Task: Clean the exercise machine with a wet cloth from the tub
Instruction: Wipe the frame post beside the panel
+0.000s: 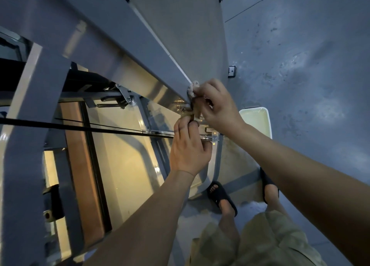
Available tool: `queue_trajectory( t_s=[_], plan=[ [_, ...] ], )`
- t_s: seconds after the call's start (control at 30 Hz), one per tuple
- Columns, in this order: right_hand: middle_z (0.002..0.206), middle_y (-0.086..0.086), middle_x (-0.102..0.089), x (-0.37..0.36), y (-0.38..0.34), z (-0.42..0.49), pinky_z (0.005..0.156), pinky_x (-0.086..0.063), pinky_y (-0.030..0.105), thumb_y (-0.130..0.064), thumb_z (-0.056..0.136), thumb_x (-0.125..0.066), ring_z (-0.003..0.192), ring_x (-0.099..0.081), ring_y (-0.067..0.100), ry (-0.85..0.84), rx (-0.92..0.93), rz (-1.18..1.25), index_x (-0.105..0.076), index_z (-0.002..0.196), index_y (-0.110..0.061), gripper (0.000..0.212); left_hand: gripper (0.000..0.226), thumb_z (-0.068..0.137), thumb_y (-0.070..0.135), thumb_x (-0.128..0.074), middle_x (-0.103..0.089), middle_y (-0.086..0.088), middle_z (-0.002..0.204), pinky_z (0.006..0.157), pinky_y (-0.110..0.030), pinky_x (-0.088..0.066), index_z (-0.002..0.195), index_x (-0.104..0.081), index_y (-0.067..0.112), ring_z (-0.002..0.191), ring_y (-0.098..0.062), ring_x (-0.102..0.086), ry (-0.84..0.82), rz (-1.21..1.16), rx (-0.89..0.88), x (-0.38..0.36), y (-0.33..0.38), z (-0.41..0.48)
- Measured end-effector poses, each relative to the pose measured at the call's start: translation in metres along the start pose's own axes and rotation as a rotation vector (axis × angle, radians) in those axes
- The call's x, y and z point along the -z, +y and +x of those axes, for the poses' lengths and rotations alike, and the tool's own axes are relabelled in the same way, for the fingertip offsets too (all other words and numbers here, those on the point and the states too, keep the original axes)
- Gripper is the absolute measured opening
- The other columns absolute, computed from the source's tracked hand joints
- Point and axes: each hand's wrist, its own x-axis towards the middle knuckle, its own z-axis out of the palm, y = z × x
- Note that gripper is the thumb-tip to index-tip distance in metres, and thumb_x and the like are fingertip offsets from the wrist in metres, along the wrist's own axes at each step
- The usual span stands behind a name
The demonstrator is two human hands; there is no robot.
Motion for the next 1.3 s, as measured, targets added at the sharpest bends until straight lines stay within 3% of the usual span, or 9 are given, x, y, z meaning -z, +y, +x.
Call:
queue_trajectory(
  t_s=[0.13, 0.3, 0.47, 0.67, 0.77, 0.9, 0.97, 1.13, 1.3],
  plan=[
    [0.1, 0.003, -0.048, -0.001, 0.02, -0.005, 0.073, -0.052, 0.044, -0.002, 0.091, -0.06, 0.081, -0.053, 0.016, -0.066, -0.135, -0.088, -0.068, 0.103, -0.011, 0.017, 0.041, 0.079, 0.021, -0.056, -0.049, -0.017, 0.135, 0.119, -0.037, -0.031, 0.115, -0.057, 0.0, 0.134, -0.031, -0.041, -0.018, 0.013, 0.025, 0.002, 0.003, 0.002],
    [0.1, 0.014, -0.052, 0.004, 0.003, -0.003, 0.073, -0.046, 0.02, -0.002, 0.096, -0.064, 0.087, -0.056, 0.018, -0.042, 0.039, -0.019, -0.07, 0.102, -0.004, 0.009, 0.042, 0.079, 0.023, -0.056, -0.048, -0.017, 0.133, 0.119, -0.03, -0.023, 0.115, -0.055, 0.002, 0.133, -0.03, -0.039, -0.025, -0.005, 0.059, 0.005, 0.004, 0.003],
    [0.1, 0.011, -0.05, -0.003, 0.036, -0.014, 0.07, -0.048, 0.035, -0.001, 0.093, -0.059, 0.084, -0.057, 0.028, -0.207, -0.205, -0.126, -0.069, 0.102, -0.004, 0.014, 0.042, 0.079, 0.023, -0.052, -0.051, -0.019, 0.132, 0.118, -0.033, -0.027, 0.114, -0.059, 0.0, 0.131, -0.031, -0.043, -0.028, 0.021, 0.051, 0.007, 0.006, 0.005],
    [0.103, 0.011, -0.051, -0.001, 0.018, -0.011, 0.071, -0.052, 0.026, -0.004, 0.096, -0.065, 0.086, -0.056, 0.018, -0.081, -0.022, 0.04, -0.069, 0.105, -0.003, 0.01, 0.048, 0.075, 0.027, -0.058, -0.05, -0.019, 0.132, 0.116, -0.032, -0.025, 0.115, -0.059, 0.001, 0.128, -0.033, -0.044, -0.056, 0.046, 0.079, 0.007, 0.007, 0.006],
    [0.105, 0.003, -0.048, -0.007, 0.045, -0.02, 0.079, -0.057, 0.041, -0.008, 0.097, -0.063, 0.091, -0.058, 0.021, -0.182, -0.242, 0.028, -0.068, 0.108, -0.009, 0.012, 0.049, 0.074, 0.027, -0.059, -0.05, -0.019, 0.132, 0.116, -0.035, -0.027, 0.116, -0.059, 0.001, 0.128, -0.032, -0.042, -0.086, 0.089, 0.061, 0.008, 0.008, 0.006],
    [0.118, 0.0, -0.052, -0.003, 0.062, -0.026, 0.1, -0.047, 0.026, -0.021, 0.092, -0.072, 0.106, -0.056, 0.008, -0.3, -0.597, 0.127, -0.066, 0.128, -0.026, 0.037, 0.051, 0.073, 0.028, -0.061, -0.051, -0.02, 0.131, 0.115, -0.038, -0.029, 0.116, -0.059, 0.001, 0.128, -0.033, -0.041, -0.089, 0.088, 0.067, 0.008, 0.008, 0.009],
    [0.125, 0.0, -0.055, -0.001, 0.061, -0.032, 0.101, -0.05, 0.032, -0.025, 0.09, -0.072, 0.109, -0.06, 0.009, -0.323, -0.658, 0.203, -0.061, 0.132, -0.034, 0.045, 0.05, 0.072, 0.028, -0.063, -0.051, -0.019, 0.131, 0.113, -0.038, -0.03, 0.115, -0.058, 0.002, 0.127, -0.034, -0.042, -0.088, 0.071, 0.08, 0.007, 0.008, 0.008],
    [0.108, -0.005, -0.072, 0.002, 0.049, -0.033, 0.081, -0.057, 0.023, -0.029, 0.099, -0.066, 0.093, -0.07, 0.004, -0.157, -0.636, 0.34, -0.062, 0.131, -0.023, 0.033, 0.049, 0.072, 0.03, -0.061, -0.052, -0.02, 0.129, 0.113, -0.036, -0.028, 0.111, -0.06, 0.0, 0.125, -0.035, -0.041, -0.077, 0.079, 0.075, 0.006, 0.01, 0.009],
    [0.094, 0.002, -0.068, -0.014, 0.044, -0.023, 0.075, -0.053, 0.034, -0.031, 0.102, -0.059, 0.086, -0.065, 0.016, -0.089, -0.402, 0.207, -0.064, 0.115, -0.014, 0.022, 0.052, 0.072, 0.031, -0.059, -0.05, -0.02, 0.129, 0.113, -0.033, -0.027, 0.112, -0.06, -0.002, 0.122, -0.04, -0.045, -0.059, 0.06, 0.069, 0.003, 0.008, 0.009]
  ],
)
